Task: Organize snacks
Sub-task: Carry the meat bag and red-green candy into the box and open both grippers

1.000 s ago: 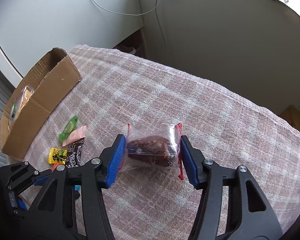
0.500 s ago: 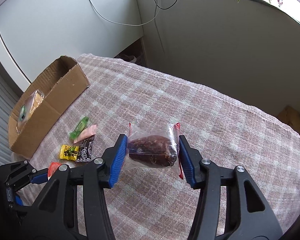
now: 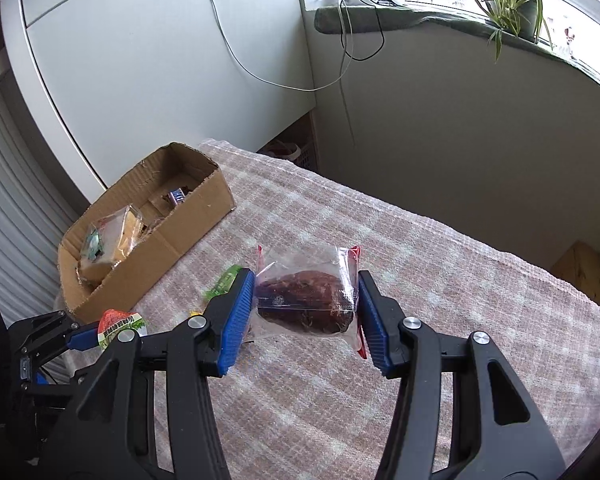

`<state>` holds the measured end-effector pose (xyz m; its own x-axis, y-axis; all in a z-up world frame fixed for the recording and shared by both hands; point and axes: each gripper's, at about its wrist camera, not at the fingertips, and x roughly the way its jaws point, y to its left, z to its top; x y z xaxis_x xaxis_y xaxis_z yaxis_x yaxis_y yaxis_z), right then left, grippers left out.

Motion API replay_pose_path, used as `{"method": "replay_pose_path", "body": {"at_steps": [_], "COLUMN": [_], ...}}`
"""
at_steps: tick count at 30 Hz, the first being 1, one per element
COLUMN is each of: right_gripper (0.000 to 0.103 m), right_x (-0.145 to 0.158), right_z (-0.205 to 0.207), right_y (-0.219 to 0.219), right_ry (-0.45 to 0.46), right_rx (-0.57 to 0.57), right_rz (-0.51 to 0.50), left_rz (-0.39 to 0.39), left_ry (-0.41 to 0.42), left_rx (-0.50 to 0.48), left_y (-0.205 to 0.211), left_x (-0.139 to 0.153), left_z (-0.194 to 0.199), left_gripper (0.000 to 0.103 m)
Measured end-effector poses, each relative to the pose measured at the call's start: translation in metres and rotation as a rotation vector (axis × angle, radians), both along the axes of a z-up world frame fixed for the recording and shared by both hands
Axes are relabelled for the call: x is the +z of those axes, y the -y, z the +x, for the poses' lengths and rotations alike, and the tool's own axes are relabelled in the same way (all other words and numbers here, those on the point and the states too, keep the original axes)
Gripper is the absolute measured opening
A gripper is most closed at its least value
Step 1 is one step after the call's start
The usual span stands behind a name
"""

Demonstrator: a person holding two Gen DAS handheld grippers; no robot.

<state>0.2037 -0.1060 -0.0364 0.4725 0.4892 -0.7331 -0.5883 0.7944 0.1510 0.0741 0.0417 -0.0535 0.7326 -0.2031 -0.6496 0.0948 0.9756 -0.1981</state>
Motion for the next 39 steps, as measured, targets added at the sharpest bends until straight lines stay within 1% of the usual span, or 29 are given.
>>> {"method": "replay_pose_path", "body": {"at_steps": [10, 17, 28, 39], "right_gripper": [0.054, 0.054, 0.054, 0.055], "right_x": [0.022, 0.026, 0.016, -0.001], "right_z": [-0.007, -0.006, 0.007, 0.021], "right_y": [-0.050, -0.087, -0.139, -0.185], "right_ry": [0.038, 0.042, 0.015, -0.011], "right_rx": [0.071, 0.114, 0.168, 0.210], "right_rz": [0.016, 0.015, -0.003, -0.033], "left_rz": [0.004, 0.001, -0.009, -0.022], "left_ry": [0.040, 0.045, 0.025, 0.005], "left_rx": [0.091, 0.141, 0.195, 0.219], "left_y": [-0.048, -0.075, -0.105, -0.119], "left_x": [0.010, 0.008, 0.000, -0.007], "left_z": [-0.011, -0.014, -0.015, -0.012], "left_gripper": [0.030, 0.030, 0.030, 0.030]}}
